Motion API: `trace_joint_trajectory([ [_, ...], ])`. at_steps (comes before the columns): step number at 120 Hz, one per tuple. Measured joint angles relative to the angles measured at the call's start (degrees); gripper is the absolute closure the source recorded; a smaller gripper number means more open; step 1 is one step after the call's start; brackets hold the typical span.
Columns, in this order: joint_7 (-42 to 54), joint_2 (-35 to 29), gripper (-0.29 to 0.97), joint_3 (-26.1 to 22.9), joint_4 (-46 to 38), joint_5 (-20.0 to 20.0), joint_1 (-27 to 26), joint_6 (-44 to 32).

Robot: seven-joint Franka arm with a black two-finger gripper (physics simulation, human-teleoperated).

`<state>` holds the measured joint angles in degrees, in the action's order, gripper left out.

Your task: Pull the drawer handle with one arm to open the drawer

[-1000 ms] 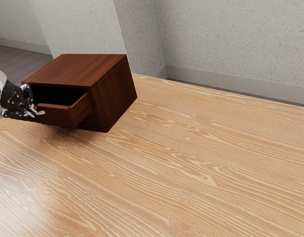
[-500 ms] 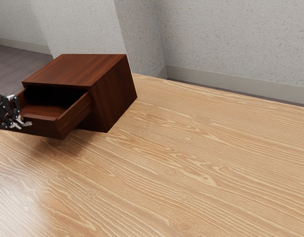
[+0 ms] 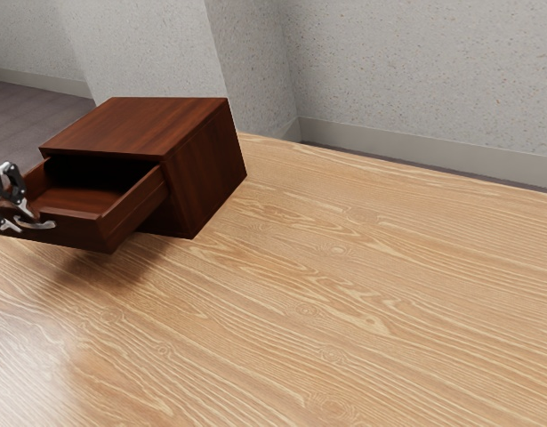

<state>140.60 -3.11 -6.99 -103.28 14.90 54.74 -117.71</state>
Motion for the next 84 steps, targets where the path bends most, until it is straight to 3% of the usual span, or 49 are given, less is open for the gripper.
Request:
trace_joint_trajectory([
  [10,-0.03,-3.81,0.52,0.08,1.71,0.08,-1.2,2.64],
  [18,-0.51,-4.82,0.48,0.21,5.65,-0.13,-5.44,6.11],
  [35,-5.76,-5.05,0.29,6.74,11.81,-8.55,-28.66,15.27],
  [44,-10.82,-4.71,0.2,8.56,13.79,-13.02,-37.17,20.66],
  [61,-22.67,0.48,0.1,8.43,21.38,-16.89,-39.82,30.79],
  [84,-38.71,2.13,0.04,8.16,22.52,-17.58,-41.51,37.51],
])
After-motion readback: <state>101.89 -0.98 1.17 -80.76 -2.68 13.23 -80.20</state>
